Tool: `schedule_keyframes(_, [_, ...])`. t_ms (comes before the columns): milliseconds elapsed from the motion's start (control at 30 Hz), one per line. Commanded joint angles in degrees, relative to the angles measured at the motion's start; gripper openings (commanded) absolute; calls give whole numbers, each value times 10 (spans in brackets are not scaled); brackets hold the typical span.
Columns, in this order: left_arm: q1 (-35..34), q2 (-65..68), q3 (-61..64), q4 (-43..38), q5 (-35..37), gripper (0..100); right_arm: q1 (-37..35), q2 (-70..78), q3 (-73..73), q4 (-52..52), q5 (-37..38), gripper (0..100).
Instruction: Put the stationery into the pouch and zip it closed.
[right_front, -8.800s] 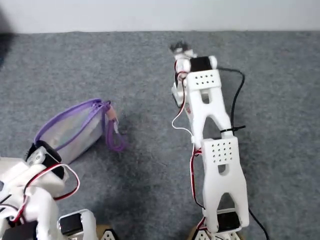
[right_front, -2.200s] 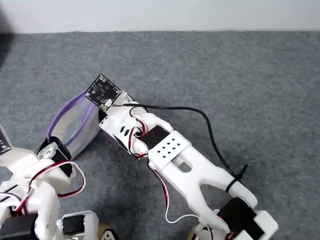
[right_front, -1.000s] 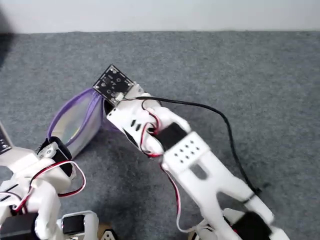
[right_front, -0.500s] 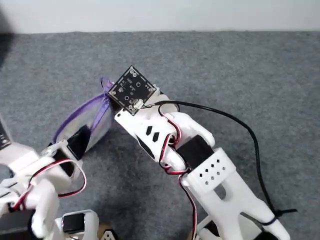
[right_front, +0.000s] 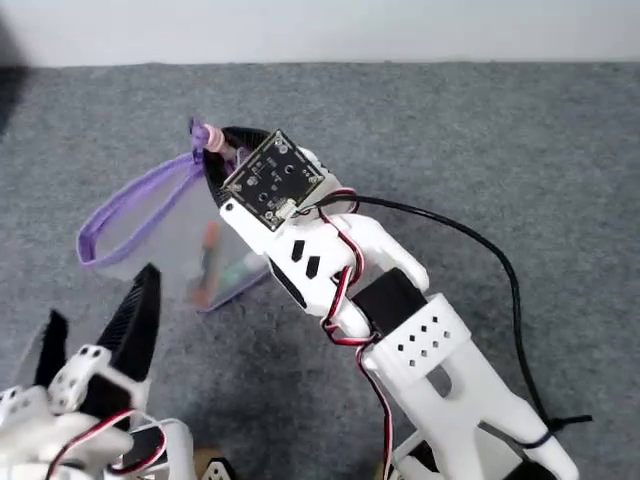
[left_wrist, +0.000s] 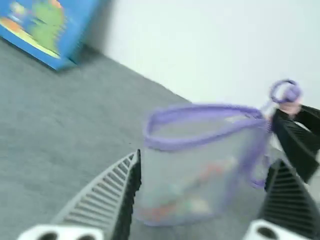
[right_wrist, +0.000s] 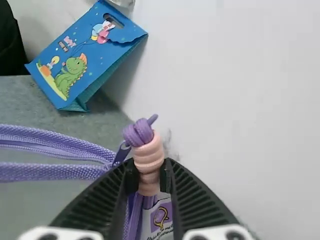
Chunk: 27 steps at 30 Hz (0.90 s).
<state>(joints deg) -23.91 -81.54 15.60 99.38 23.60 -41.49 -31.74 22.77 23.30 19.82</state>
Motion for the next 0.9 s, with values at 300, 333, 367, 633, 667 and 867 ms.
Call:
schedule_keyframes(300, [-63, -4, 127, 10, -79, 378, 5, 0, -9, -68, 58, 8])
schedule_keyframes(333, [-55, -4, 144, 10, -83, 378, 4, -1, -12, -58, 65, 8])
schedule_keyframes(367, [-51, -4, 159, 8, -83, 378, 4, -2, -21, -43, 67, 8])
schedule_keyframes(633, [-52, -2, 303, -139, -84, 378, -34, -44, -69, 163, 67, 8])
schedule_keyframes(667, [-52, -1, 317, -160, -84, 378, -34, -53, -69, 182, 67, 8])
schedule_keyframes(867, [-52, 1, 380, -308, -96, 378, -33, -116, -69, 278, 67, 8])
